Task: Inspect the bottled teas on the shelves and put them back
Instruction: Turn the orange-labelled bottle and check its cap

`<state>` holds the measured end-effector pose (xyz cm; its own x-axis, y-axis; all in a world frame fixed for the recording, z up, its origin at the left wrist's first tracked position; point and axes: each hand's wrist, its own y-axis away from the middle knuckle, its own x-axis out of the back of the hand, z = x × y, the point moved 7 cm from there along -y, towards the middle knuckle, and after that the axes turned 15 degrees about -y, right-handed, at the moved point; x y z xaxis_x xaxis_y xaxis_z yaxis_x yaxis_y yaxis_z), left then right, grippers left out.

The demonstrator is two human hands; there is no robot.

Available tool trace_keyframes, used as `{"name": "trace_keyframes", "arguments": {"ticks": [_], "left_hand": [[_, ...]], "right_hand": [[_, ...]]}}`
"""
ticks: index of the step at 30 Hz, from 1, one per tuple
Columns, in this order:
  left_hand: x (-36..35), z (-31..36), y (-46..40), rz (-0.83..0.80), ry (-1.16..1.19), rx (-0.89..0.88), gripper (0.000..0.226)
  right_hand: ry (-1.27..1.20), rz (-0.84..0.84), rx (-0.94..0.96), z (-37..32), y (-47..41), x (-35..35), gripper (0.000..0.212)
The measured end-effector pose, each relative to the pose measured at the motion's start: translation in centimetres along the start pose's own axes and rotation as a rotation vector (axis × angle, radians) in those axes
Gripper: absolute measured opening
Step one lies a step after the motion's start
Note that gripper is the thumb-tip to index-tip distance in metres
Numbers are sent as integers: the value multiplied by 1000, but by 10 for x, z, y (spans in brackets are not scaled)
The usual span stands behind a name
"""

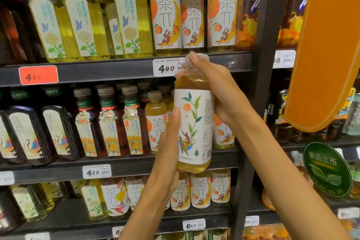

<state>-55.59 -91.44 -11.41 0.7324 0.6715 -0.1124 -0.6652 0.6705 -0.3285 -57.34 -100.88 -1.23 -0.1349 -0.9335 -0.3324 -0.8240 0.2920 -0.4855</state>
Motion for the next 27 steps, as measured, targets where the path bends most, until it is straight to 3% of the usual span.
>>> {"name": "trace_keyframes", "arguments": {"ticks": [4,7,11,14,17,22,25,27], "left_hand": [[-8,0,2,-148,143,62,73],[-8,-2,1,-168,82,52,73],[4,8,-8,-97,-219,-39,39],[4,14,-13,-85,-290,-69,37],[7,12,-15,3,-314,-126,41],[13,0,-18,-38,-16,45,39],[-1,-15,-10,-215,235,257,54],[-11,-23,-4,-306,306,342,60]], "right_hand": [[-200,-161,-86,-3,-2,-12,39],[-301,-177,-54,-3,-1,-14,35],[-150,-38,149,-14,2,-4,24],[6,152,303,-21,8,2,30],[39,263,287,-15,14,6,40],[-125,103,59,-4,6,8,20],[-266,-20,-71,5,3,0,26],[-288,-16,-116,11,1,0,24]]}}
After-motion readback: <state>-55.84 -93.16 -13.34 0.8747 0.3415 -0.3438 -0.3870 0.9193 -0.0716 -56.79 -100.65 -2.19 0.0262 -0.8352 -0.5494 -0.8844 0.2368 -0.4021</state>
